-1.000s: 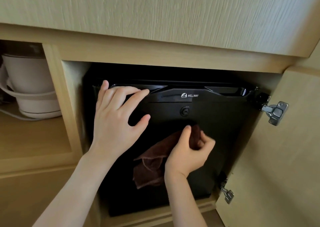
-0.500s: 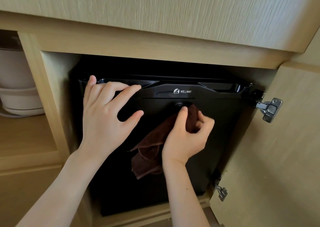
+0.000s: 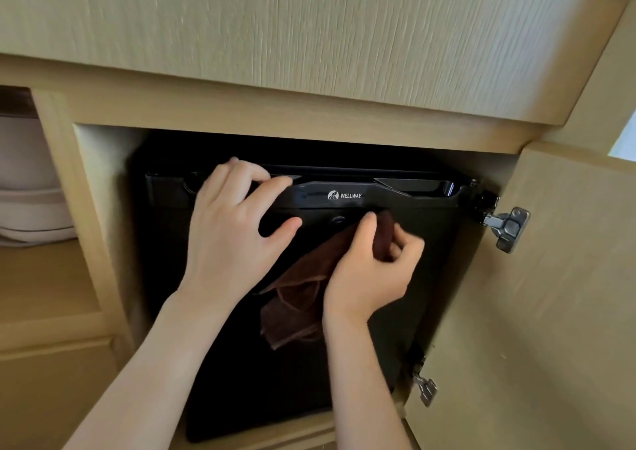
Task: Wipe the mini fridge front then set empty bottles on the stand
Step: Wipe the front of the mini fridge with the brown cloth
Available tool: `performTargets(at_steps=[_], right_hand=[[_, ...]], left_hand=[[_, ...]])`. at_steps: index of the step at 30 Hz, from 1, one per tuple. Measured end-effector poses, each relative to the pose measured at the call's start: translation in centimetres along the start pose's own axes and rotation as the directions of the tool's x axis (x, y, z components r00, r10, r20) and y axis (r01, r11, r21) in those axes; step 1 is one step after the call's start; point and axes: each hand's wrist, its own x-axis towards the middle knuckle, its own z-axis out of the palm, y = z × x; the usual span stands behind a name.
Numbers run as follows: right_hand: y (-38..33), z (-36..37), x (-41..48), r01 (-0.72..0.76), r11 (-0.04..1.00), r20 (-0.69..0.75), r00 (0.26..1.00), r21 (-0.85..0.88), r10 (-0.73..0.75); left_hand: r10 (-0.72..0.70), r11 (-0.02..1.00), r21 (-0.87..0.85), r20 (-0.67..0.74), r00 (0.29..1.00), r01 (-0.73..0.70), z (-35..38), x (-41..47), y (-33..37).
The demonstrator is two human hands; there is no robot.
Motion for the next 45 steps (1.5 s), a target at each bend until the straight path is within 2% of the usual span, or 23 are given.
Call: performTargets(at_steps=[5,9,11,13,17,20,24,27,30,34,36,39,41,45], right_hand=[[0.4,-0.5,2.0,0.033,0.999,-0.053,0.998,0.032,-0.032],[0.9,-1.6,5.7,-0.114,0.991,-0.214,0.969,0.065,0.126],[0.9,-2.0,7.0,-0.13,0.988,-0.242,0.959,0.077,0.145],[0.8,-1.9,6.6,-0.092,0.995,-0.207,0.974,0.027,0.096],[0.7,-0.9,3.5,0.07,0.997,-0.049,0.996,-0.045,-0.072],[0.8,-1.2,4.1,0.093,0.995,-0.021,0.995,-0.029,-0.094],[1.7,-2.8,8.3,-0.057,0.998,-0.199,0.978,0.018,0.06],[2.0,-3.9,9.6,-0.102,0.995,-0.238,0.966,0.012,0.102],[1.8,-3.2,7.3,-0.034,0.999,-0.17,0.985,-0.031,0.029],[1.9,-2.4,2.2,0.081,0.995,0.088,0.993,-0.057,-0.076],[2.0,-2.5,2.0,0.093,0.994,0.126,0.988,-0.052,-0.086],[2.1,-3.1,5.9,-0.014,0.999,-0.076,0.997,-0.038,0.011],[1.9,-3.7,8.4,-0.116,0.993,-0.209,0.971,0.005,0.114],[1.9,-3.0,6.2,-0.119,0.993,-0.228,0.966,0.028,0.122]], left_hand=[[-0.011,1.0,0.005,0.053,0.999,0.011,0.1,-0.3,1.1],[-0.046,0.999,-0.013,0.06,0.997,0.047,0.2,-0.3,1.4],[-0.055,0.998,-0.023,0.076,0.996,0.057,0.2,-0.2,1.7],[-0.063,0.997,-0.037,0.09,0.994,0.066,0.3,-0.1,2.1],[-0.104,0.994,-0.028,0.064,0.993,0.106,0.9,0.2,2.4],[-0.109,0.994,-0.015,0.045,0.993,0.11,1.2,0.2,2.5],[-0.119,0.992,-0.024,0.069,0.99,0.121,0.9,0.1,2.2],[-0.123,0.992,-0.018,0.094,0.988,0.125,0.7,0.1,2.4],[-0.115,0.993,-0.008,0.096,0.989,0.116,0.7,0.0,2.4],[-0.113,0.994,0.001,0.066,0.991,0.113,1.0,-0.2,2.3],[-0.101,0.995,-0.016,0.057,0.993,0.102,0.9,-0.2,2.1],[-0.093,0.995,-0.041,0.066,0.993,0.096,0.9,-0.1,1.8],[-0.076,0.996,-0.042,0.073,0.994,0.08,0.8,-0.2,1.7],[0.04,0.998,-0.054,0.086,0.995,-0.036,0.4,-0.8,0.6]])
